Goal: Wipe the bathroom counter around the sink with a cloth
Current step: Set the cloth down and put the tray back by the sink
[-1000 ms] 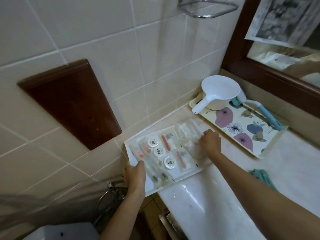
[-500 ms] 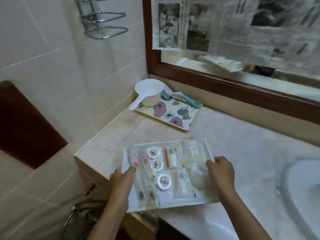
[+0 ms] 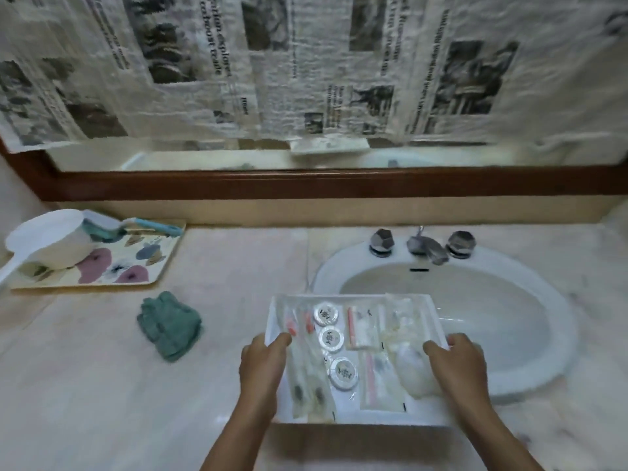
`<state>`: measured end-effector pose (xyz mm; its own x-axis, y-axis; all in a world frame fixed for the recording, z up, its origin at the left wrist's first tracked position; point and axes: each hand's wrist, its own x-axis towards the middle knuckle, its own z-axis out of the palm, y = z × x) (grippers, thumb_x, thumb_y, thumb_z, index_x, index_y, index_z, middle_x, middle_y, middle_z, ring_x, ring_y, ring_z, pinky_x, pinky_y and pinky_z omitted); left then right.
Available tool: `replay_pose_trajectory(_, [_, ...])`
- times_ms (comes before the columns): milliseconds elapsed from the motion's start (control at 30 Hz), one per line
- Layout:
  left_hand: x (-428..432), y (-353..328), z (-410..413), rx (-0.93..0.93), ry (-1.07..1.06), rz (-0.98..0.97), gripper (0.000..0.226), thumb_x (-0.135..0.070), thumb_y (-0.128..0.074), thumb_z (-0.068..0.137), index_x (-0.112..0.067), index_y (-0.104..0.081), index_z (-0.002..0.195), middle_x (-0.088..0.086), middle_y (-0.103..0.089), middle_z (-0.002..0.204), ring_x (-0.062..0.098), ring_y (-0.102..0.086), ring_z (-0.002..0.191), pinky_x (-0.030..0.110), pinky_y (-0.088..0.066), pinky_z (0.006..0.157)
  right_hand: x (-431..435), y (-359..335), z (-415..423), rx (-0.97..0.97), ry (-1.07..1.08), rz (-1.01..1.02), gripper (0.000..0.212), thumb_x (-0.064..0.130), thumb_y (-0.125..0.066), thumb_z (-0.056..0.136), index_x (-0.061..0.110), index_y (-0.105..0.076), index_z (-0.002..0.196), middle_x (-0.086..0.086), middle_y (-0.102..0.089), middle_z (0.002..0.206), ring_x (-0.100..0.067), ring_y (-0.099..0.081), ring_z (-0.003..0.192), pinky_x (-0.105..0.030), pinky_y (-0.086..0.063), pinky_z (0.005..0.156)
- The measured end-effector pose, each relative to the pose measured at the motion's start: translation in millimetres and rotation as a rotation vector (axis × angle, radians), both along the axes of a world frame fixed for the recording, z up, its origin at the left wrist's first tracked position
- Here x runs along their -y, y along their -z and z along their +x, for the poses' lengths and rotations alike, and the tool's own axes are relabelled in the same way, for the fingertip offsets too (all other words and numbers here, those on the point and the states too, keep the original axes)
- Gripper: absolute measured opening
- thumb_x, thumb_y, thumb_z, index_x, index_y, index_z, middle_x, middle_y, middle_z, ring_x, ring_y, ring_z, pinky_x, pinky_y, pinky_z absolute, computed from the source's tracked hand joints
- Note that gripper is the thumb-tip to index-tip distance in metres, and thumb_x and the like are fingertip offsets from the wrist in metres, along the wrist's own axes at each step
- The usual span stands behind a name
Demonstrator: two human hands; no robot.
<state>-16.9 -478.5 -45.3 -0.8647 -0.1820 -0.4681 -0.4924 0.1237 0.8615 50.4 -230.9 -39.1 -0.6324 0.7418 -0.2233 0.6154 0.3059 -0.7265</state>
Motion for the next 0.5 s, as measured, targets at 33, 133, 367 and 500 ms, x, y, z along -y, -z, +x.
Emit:
replay_pose_trajectory(33, [-29.6,0.6,4.3,0.002,0.029,-0.006,0.056,-0.048,-0.056,0.061,-0.021,-0.064,0.110,0.006,-0.061,0.114,0.028,-0.060,0.100,0.043,-0.051,0.090,-25.3,-2.4,13.1,0.009,0.017,0.011,0.025,0.021,-0.061,0.084,0.002,-0.056,0.100,-0.015,-0.050,0.105,-0.029,-0.050,0.081,-0.033,-0.033,0.066])
replay_pose_trajectory(133, [-120.7,-0.2,22.3,0.005,0.145,0.014,0.047,-0.043,-0.060,0.072,-0.019,-0.063,0.112,0.006,-0.061,0.115,0.028,-0.058,0.102,0.040,-0.048,0.087,-112.3,-2.0,48.6,0.026,0.111,0.022,0.031,0.025,-0.061,0.085,0.002,-0.056,0.107,-0.016,-0.049,0.112,-0.028,-0.047,0.084,-0.032,-0.033,0.067])
replay_pose_trajectory(367, [-242.9,9.6,27.4,0.052,0.287,-0.020,0.053,-0.045,-0.061,0.074,-0.011,-0.059,0.115,0.010,-0.060,0.115,0.033,-0.058,0.103,0.044,-0.048,0.094,-225.7,1.5,87.3,0.012,0.209,-0.060,0.020,0.032,-0.059,0.081,0.017,-0.048,0.077,-0.016,-0.049,0.113,-0.027,-0.049,0.084,-0.030,-0.031,0.055])
replay_pose_trajectory(500, [-319.5,9.6,28.2,0.072,0.381,-0.007,0.067,-0.048,-0.059,0.068,-0.012,-0.057,0.124,0.012,-0.057,0.124,0.035,-0.057,0.109,0.049,-0.046,0.099,-293.2,5.2,97.5,0.011,0.323,-0.102,0.026,0.039,-0.056,0.070,0.017,-0.041,0.068,-0.011,-0.046,0.096,-0.029,-0.048,0.083,-0.031,-0.030,0.054])
